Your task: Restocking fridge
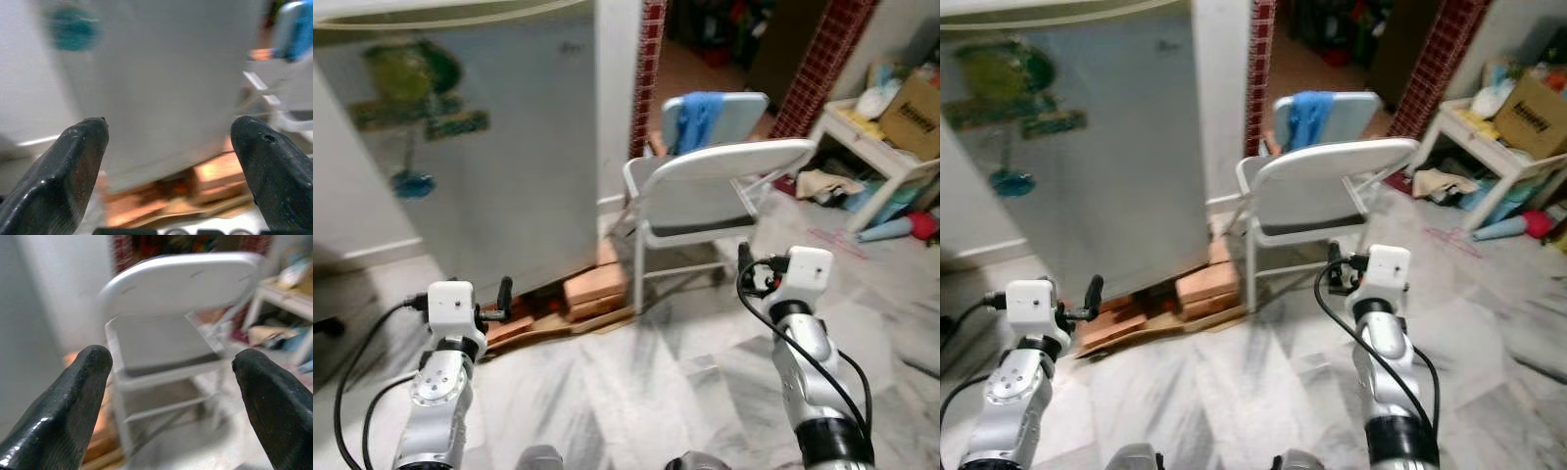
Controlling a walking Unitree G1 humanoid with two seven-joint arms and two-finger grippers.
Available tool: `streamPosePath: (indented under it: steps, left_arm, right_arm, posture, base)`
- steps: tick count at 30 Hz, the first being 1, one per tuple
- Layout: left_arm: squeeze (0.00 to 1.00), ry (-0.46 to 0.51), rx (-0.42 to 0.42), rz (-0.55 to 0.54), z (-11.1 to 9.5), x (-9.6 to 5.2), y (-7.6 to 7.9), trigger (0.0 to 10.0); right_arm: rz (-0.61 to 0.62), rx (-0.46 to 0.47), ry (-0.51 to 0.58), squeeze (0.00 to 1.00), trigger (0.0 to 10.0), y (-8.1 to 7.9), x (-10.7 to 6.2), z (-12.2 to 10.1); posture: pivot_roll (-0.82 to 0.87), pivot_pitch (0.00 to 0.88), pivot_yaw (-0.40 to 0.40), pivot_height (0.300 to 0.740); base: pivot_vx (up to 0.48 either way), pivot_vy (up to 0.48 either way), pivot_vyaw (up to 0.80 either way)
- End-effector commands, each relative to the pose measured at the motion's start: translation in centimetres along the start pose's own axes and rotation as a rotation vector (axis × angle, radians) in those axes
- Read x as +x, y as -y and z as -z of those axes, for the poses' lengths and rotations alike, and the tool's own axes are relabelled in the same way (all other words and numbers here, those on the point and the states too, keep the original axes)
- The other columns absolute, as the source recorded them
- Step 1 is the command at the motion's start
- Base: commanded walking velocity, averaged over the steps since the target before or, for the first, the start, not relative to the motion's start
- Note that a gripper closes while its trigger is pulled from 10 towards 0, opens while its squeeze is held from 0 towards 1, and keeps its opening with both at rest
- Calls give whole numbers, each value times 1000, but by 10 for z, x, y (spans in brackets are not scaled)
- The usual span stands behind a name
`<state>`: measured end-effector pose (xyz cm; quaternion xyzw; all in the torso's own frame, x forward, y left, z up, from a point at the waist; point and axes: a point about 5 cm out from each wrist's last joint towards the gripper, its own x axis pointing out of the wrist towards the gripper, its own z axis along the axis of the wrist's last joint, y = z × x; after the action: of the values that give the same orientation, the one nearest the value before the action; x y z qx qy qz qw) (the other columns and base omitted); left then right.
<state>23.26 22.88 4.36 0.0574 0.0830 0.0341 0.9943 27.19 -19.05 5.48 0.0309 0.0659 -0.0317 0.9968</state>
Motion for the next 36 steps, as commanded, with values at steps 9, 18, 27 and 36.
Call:
streamPosePath:
  steps: [9, 18, 27, 36]
  left_arm:
    - [0, 48, 159, 122, 2, -11, 17, 10000]
    - [0, 82, 155, 100, -7, 0, 16, 10000]
    - [0, 59, 101, 68, -4, 2, 13, 10000]
    - [0, 53, 102, 77, -1, 2, 17, 10000]
  right_arm:
    - [11, -70, -5, 0, 10000, 18, -22, 5]
    - [-4, -74, 19, 0, 10000, 9, -11, -2]
    - [-33, -85, 33, 0, 10000, 1, -3, -7]
    - [-41, -91, 38, 0, 10000, -2, 2, -9]
  posture:
    - [2, 0, -16, 740]
    - [12, 0, -13, 740]
    - [16, 0, -20, 740]
    - [21, 1, -31, 740]
  base:
    - [0, 480, -89]
    - [0, 480, -784]
    - [0, 480, 0]
    - [0, 480, 0]
